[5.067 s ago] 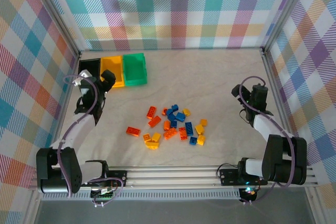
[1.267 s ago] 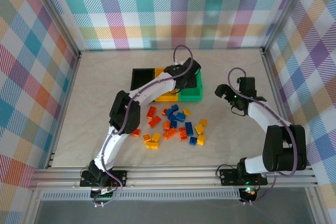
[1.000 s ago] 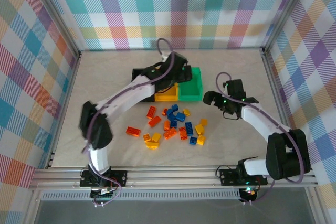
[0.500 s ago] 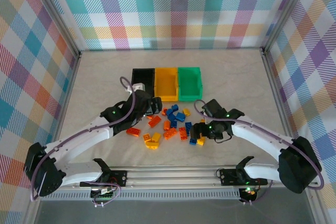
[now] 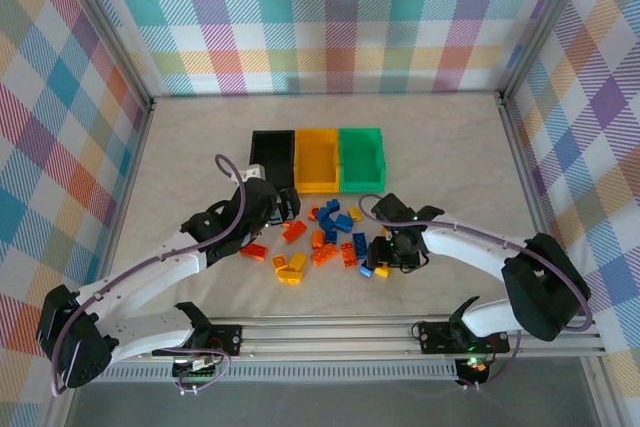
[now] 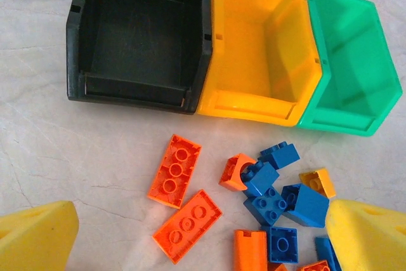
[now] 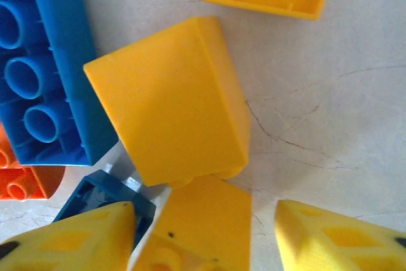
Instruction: Sort the legos into containers by color
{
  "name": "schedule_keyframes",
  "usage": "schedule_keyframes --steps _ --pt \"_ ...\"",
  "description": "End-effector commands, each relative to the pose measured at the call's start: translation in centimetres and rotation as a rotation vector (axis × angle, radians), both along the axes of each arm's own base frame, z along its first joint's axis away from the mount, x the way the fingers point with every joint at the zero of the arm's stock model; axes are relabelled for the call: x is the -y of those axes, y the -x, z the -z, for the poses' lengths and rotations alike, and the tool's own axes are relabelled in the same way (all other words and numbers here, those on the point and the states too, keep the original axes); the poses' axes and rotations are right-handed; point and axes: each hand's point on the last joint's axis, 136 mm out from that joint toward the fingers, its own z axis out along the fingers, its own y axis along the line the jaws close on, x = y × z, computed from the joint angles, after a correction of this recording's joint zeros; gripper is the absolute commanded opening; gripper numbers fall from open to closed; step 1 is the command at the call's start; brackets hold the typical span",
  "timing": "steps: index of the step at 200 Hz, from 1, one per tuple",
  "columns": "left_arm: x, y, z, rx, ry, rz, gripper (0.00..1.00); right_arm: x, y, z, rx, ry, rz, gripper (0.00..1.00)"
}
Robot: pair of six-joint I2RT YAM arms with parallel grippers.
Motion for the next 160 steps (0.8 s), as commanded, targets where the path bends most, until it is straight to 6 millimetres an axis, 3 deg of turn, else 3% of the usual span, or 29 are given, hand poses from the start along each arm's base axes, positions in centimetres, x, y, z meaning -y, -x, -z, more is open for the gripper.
schedule_keyframes --steps 1,46,76,95,111,124,141,160 --pt "-0.4 0.0 -0.4 0.011 0.036 -0.013 1.0 0.2 0.0 -0.3 -0.011 0.032 0.006 0.53" --pt "-1.1 -0.1 -0.4 0.007 0.047 -0.029 1.0 -0.2 -0.5 -2.1 0.032 0.002 -0.012 0.38" --pt "-1.6 -0.2 -0.2 -0.007 0.046 -0.045 1.0 -1.0 -2.2 -5.5 0.117 -0.036 -0.034 0.34" --pt "-1.5 -0.1 0.1 -0.024 0.054 -0.037 1.0 -1.7 -5.7 -8.7 0.211 -0.064 -0.04 0.34" --pt "-1.7 0.0 0.5 -0.045 0.047 -0.041 1.0 -2.7 -10.7 -11.9 0.326 -0.08 -0.028 0.35" --pt "-1.8 0.2 0.8 -0.061 0.039 -0.041 1.0 -3.3 -14.7 -13.0 0.387 -0.069 -0.012 0.35" --pt "-2.3 0.6 1.2 -0.09 0.021 -0.051 1.0 -3.9 -19.2 -13.3 0.43 -0.052 0.011 0.37" --pt "-2.9 1.0 1.7 -0.133 -0.005 -0.062 1.0 -4.4 -23.6 -12.1 0.44 -0.012 0.025 0.37"
